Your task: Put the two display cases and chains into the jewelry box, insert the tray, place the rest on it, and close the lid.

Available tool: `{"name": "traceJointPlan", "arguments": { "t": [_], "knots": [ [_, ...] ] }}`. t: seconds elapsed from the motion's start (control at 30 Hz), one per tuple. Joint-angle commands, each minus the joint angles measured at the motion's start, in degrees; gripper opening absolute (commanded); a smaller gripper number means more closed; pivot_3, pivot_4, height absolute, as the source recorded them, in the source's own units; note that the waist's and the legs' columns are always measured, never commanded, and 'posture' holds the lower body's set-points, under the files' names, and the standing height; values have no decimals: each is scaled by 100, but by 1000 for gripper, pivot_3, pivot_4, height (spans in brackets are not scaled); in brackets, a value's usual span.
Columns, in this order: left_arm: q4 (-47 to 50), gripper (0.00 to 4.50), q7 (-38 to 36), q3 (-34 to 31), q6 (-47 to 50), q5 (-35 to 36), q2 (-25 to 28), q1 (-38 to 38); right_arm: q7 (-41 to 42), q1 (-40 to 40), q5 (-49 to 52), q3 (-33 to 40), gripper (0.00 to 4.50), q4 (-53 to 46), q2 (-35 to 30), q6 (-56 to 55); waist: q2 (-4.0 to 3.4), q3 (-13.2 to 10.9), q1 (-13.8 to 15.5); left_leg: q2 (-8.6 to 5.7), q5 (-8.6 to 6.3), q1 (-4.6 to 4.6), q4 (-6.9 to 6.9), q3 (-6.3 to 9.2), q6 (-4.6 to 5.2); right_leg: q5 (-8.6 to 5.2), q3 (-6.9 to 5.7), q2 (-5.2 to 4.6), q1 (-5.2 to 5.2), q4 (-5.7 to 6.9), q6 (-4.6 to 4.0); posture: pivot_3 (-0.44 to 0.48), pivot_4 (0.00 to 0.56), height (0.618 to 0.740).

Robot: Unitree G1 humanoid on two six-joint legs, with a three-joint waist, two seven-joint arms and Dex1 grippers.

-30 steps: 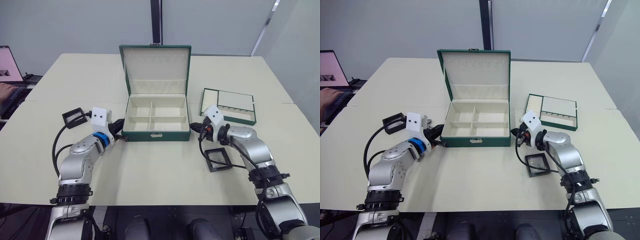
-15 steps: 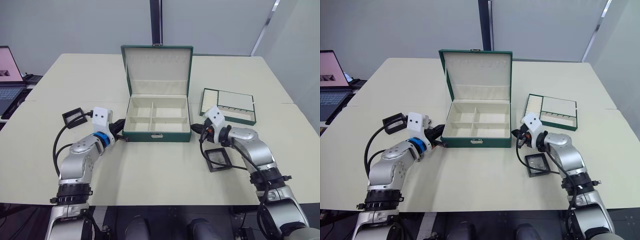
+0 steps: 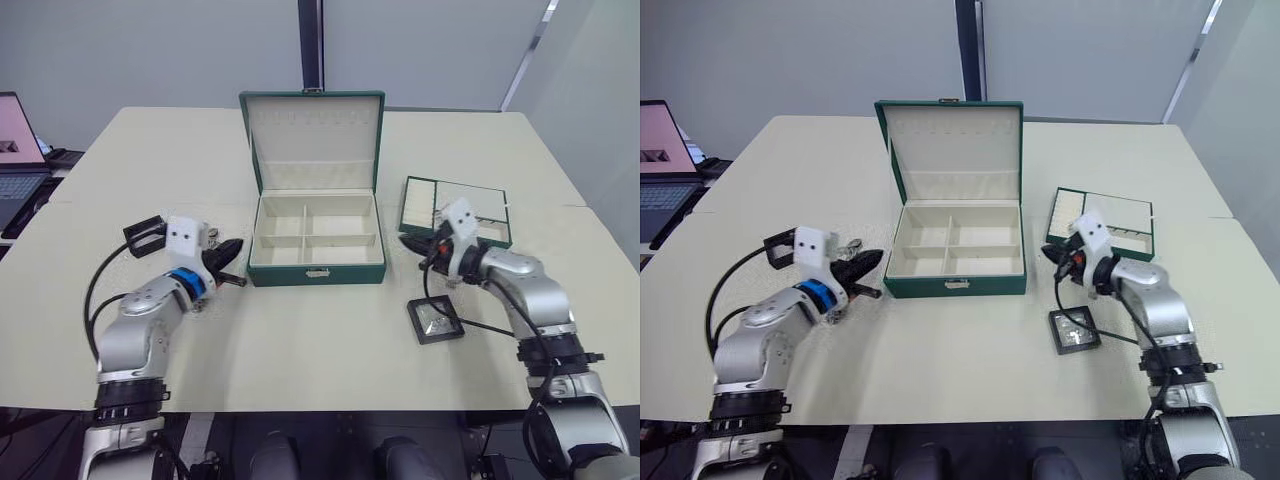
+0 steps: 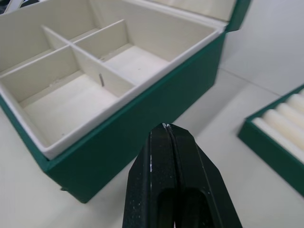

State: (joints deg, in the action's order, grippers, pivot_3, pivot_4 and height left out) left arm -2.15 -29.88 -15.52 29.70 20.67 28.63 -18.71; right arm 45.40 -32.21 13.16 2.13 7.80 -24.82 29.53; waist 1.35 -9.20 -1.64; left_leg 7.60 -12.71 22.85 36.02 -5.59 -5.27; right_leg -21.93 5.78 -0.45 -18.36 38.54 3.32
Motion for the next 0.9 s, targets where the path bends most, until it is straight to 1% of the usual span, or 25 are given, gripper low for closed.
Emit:
{"name": "traceJointPlan", "arguments": {
  "t": [0.03, 0.1, 0.23, 0.27, 0.33, 0.43, 0.5, 0.63, 0.7, 0.77, 0.8, 0.9],
  "knots": [
    [166, 23, -170, -356, -95, 183, 286, 83, 297, 149, 288, 193, 0, -327, -298, -15, 0, 0, -1, 0, 0, 0, -1, 0, 0, 0, 0, 0, 0, -1, 0, 0, 150, 740],
    [243, 23, -287, -603, -66, 316, 502, 214, 442, 296, 450, 335, 0, -473, -550, 29, 0, 0, -1, 0, -1, 1, -3, 0, 0, 0, -1, 0, 1, -6, 0, 0, 150, 740],
    [270, 23, -665, -1314, 28, 621, 1114, 757, 919, 699, 692, 761, 0, -458, -1338, -88, -1, -2, -1, 0, -2, 4, -10, -3, 0, 0, 0, -1, 1, -22, 0, 0, 150, 740],
    [265, 193, -823, -1483, 47, 699, 1278, 953, 1110, 817, 776, 862, 185, -451, -1569, -86, -1, -3, -4, 0, -2, 4, -13, -3, 0, 0, 0, -1, 3, -31, 0, 0, 150, 740],
    [232, 586, -1163, -1766, 62, 830, 1574, 1336, 1488, 1034, 910, 1035, 568, -376, -1993, -116, -2, -4, -5, 0, -4, 4, -20, -6, -1, 0, 0, -2, 5, -46, 0, 0, 150, 740],
    [-81, 1510, -1647, -2202, 7, 859, 2032, 1857, 2238, 1327, 994, 1301, 1363, 151, -2692, -357, -2, -4, -7, 1, -6, 2, -24, -8, -3, 0, -3, -4, 8, -52, -1, 0, 150, 740],
    [-359, 2121, -1868, -2372, -100, 820, 2264, 2068, 2548, 1438, 905, 1313, 1905, 547, -3013, -640, -2, -5, -17, 0, -6, 0, -23, -8, -1, 0, -3, -4, 9, -54, -1, 0, 150, 740],
    [-969, 3275, -2007, -2579, -487, 594, 2557, 2291, 2859, 1408, 772, 1274, 2921, 1321, -3280, -1156, -2, -6, -24, 0, -16, -9, -21, -9, 15, 2, -2, -5, 7, -54, -5, 0, 150, 740],
    [-1297, 3892, -2029, -2739, -694, 477, 2677, 2444, 2944, 1383, 586, 1185, 3509, 1783, -3378, -1525, -2, -6, -24, 0, -16, -9, -21, -9, 17, 2, -2, -5, 6, -54, -6, 0, 150, 740],
    [-1485, 4477, -2022, -2822, -851, 429, 2728, 2502, 2998, 1356, 502, 1141, 4162, 2024, -3377, -1744, -4, -7, -25, 1, -17, -8, -23, -15, 16, 2, 1, -6, 4, -56, -6, 0, 150, 740],
    [-1546, 4500, -2007, -2847, -903, 429, 2739, 2498, 3009, 1334, 509, 1143, 4472, 2073, -3359, -1774, -4, -7, -25, 2, -16, -8, -25, -21, 13, 2, 4, -6, 4, -56, -6, 0, 150, 740],
    [-1638, 4500, -1999, -2858, -993, 426, 2752, 2483, 3007, 1320, 522, 1129, 4472, 2099, -3308, -1814, -6, -9, -25, 4, -12, -7, -26, -23, 5, 2, 4, -6, 4, -55, -6, 0, 150, 740]
  ]
}}
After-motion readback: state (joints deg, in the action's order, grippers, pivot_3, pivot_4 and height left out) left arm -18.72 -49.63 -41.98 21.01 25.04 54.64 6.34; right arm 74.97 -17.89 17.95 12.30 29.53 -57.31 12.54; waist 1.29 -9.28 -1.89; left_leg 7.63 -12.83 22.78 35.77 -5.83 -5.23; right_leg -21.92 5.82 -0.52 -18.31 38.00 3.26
